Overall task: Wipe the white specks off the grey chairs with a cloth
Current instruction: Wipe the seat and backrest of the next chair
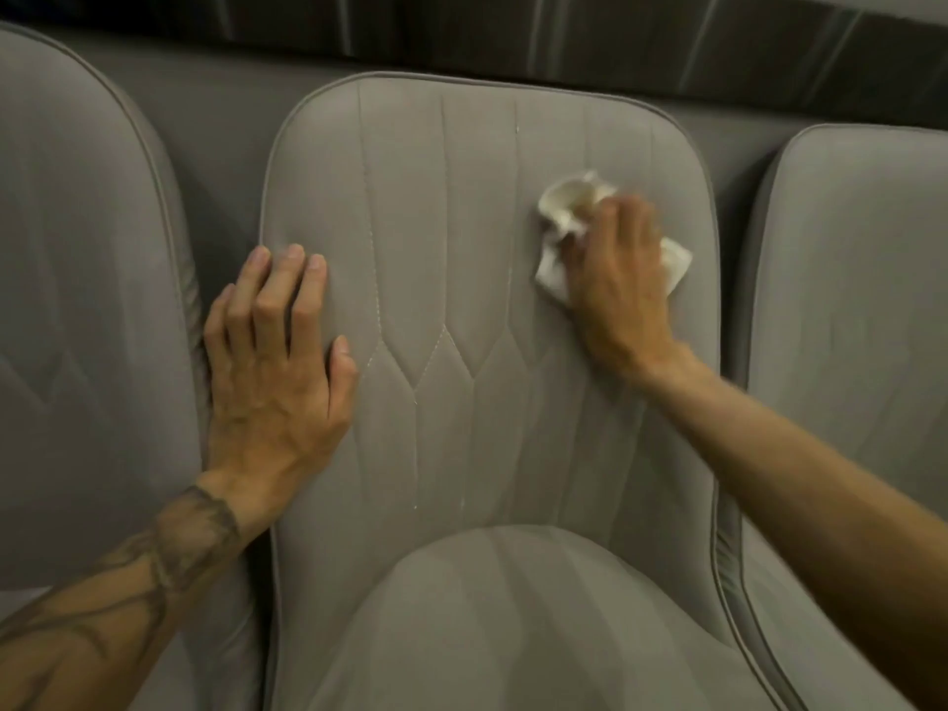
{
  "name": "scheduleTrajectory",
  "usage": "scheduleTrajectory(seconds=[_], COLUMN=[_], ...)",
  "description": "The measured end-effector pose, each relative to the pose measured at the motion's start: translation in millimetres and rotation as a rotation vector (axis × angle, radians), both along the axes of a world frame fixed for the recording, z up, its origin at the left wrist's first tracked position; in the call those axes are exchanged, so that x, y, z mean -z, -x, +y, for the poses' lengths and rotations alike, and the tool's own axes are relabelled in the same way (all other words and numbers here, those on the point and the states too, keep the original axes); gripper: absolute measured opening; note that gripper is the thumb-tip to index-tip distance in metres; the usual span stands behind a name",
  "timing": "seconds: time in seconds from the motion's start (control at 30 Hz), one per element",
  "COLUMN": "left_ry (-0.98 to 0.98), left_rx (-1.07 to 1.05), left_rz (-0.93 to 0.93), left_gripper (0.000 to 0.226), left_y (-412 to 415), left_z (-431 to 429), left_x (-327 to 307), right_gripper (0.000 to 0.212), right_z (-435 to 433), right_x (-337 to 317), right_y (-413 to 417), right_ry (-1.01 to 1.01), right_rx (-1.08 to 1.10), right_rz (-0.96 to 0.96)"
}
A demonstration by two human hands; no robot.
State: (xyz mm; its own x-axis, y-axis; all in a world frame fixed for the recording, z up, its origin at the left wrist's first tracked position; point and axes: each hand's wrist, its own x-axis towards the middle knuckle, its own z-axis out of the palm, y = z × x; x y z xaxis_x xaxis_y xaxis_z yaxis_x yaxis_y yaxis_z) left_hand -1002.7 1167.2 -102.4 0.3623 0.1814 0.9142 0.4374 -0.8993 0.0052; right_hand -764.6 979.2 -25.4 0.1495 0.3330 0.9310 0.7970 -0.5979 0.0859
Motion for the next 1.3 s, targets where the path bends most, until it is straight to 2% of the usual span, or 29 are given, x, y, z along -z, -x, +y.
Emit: scheduleTrajectory(seconds=[0.07, 0.13, 0.2, 0.27, 0.33, 0.37, 0.43, 0.5, 0.57, 0.63, 0.7, 0.73, 0.8, 0.87, 0.93, 1.03, 1.1, 1.13, 1.2, 1.27, 1.3], left_ry=[0.005, 0.005, -0.001, 0.001, 0.006, 0.006, 0.006, 0.01, 0.016, 0.012, 0.015, 0.018, 0.014, 0.01, 0.007, 0.008, 0.014, 0.016, 0.011, 0.008, 0.008], left_rx=[0.001, -0.002, -0.011, -0.007, -0.009, -0.01, -0.003, -0.005, -0.009, -0.009, -0.013, -0.009, -0.009, -0.016, -0.013, -0.015, -0.006, -0.003, -0.003, 0.002, 0.003], left_rz=[0.001, 0.004, 0.004, 0.004, 0.003, 0.005, 0.008, 0.006, 0.002, 0.003, 0.002, 0.002, 0.003, 0.003, 0.003, -0.001, 0.004, 0.003, -0.006, -0.011, -0.014], left_gripper=[0.065, 0.065, 0.065, 0.065, 0.065, 0.065, 0.066, 0.066, 0.065, 0.065, 0.066, 0.066, 0.066, 0.066, 0.066, 0.065, 0.064, 0.064, 0.064, 0.064, 0.064], left_y=[0, -1, -1, 0, 0, 0, 0, -1, 0, -1, 0, 0, -1, 0, -1, 0, 1, 1, 0, 0, -1], left_z=[1, 1, 2, 3, 2, 2, 2, 1, 0, 0, -1, -1, -1, 1, 1, 1, 0, 0, 1, 2, 2], left_x=[0, 1, 1, 1, 1, 2, 1, 2, 2, 1, 1, 1, 1, 2, 2, 2, 2, 1, 1, 2, 2], right_gripper=[0.027, 0.029, 0.028, 0.025, 0.028, 0.031, 0.033, 0.033, 0.033, 0.026, 0.024, 0.025, 0.025, 0.024, 0.021, 0.018, 0.023, 0.026, 0.028, 0.027, 0.026], right_z=[6, 17, 24, 11, -4, -5, 2, 15, 29, 25, 14, 10, 11, 24, 34, 14, 0, -1, 6, 15, 16], right_x=[-38, -44, -16, 15, 3, -15, -54, -63, -34, 0, 1, -7, -21, -14, 17, 55, 36, 20, -12, -12, 4], right_y=[-19, -13, 6, 20, 8, -2, -21, -18, 4, 20, 13, 5, -9, -1, 18, 33, 18, 7, -11, -10, -3], right_ry=[-0.225, -0.376, -0.277, -0.01, 0.141, 0.104, -0.134, -0.311, -0.266, -0.085, 0.059, 0.063, -0.053, -0.246, -0.277, 0.033, 0.117, 0.087, -0.097, -0.259, -0.271], right_rx=[0.067, 0.097, 0.072, -0.045, -0.09, -0.066, 0.004, 0.058, 0.072, -0.047, -0.134, -0.123, -0.061, 0.019, 0.061, -0.116, -0.136, -0.103, -0.033, 0.009, 0.022], right_rz=[-0.001, 0.097, 0.089, 0.038, -0.009, -0.016, 0.029, 0.125, 0.138, 0.094, 0.058, 0.032, -0.003, 0.052, 0.066, 0.064, 0.009, -0.013, -0.001, 0.043, 0.048])
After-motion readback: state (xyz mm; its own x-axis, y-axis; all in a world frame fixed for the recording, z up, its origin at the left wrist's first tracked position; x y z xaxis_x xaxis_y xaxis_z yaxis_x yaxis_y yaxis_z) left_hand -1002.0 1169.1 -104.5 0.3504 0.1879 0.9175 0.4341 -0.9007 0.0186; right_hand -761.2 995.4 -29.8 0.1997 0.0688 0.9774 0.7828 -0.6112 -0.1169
